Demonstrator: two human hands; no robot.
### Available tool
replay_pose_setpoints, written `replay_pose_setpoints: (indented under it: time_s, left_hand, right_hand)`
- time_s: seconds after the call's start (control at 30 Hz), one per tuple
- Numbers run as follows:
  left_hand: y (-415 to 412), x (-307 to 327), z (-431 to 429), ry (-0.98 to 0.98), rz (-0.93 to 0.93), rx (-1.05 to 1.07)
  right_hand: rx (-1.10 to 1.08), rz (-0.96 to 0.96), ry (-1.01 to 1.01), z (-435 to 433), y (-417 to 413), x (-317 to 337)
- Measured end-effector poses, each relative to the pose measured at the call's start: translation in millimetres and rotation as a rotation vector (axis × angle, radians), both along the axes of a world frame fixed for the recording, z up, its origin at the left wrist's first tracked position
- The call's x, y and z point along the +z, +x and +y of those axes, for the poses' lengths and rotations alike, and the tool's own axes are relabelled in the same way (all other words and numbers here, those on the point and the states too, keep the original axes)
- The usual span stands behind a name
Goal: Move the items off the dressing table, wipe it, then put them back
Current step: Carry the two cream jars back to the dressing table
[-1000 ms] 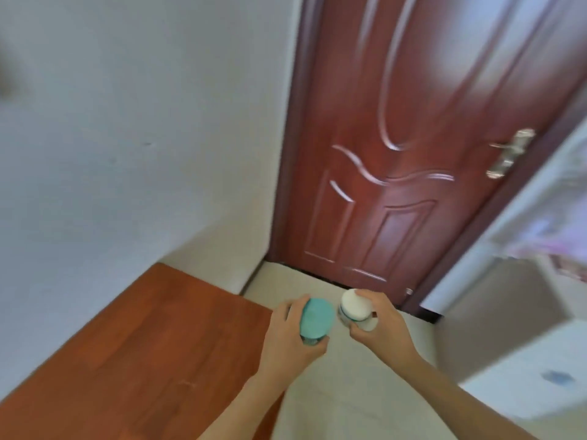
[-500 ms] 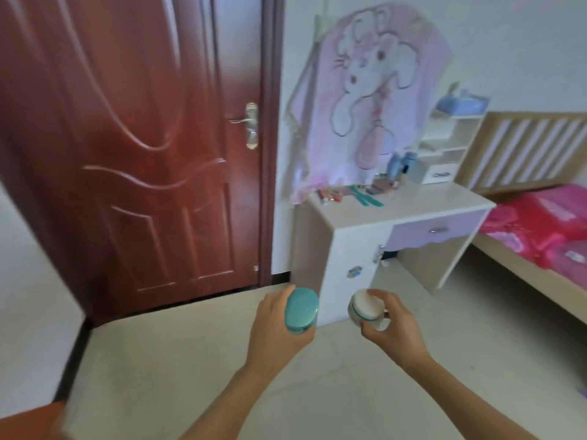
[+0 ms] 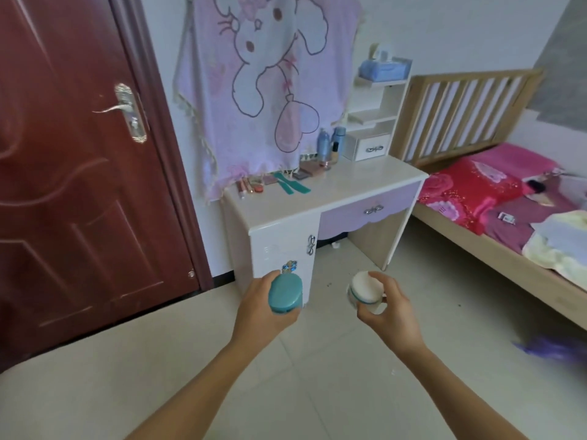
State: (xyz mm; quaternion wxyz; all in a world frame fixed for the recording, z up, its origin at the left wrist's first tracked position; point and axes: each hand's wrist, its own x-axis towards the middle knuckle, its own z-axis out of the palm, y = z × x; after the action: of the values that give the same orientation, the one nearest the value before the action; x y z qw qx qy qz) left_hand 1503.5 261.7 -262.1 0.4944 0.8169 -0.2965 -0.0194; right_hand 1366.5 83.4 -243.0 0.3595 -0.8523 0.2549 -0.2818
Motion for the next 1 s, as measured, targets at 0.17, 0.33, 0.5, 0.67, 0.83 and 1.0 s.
replay_pose_setpoints:
  time_s: [0.17,0.33,0.5,0.67,0.83,1.0]
  left_hand:
    - [59.8,-1.8,-33.0,-0.006,0.002,0.006]
    - [136.3,8.8,-80.0,-0.004,0.016,-0.002]
    - [202.7,30.6,-136.9,-0.094,-0.018,0.005]
    - [236.1,19.6,-187.2,-0.099,0.038,-0.023]
    - [248.4,-4.8,-250.1,-0.025,0.087,-0.106]
    - [266.8,-6.5,-341.3,-0.017,0.055,-0.124]
  right_hand:
    - [0.002,0.037,0.013,-30.9,34.5,-18.0]
    - [-0.075,0.010,0.002,-86.6,83.3,3.7]
    - [-0.185,-0.016,-0.038,-142.0,130.8,27.6]
    - [-0.238,0.085,0.000,-169.1,146.4,-2.8]
    - [-0.306,0.108,0.011,-232.4,150.2,-19.3]
    - [-0.311,0.048,0.018,-328.3,168.7,-22.3]
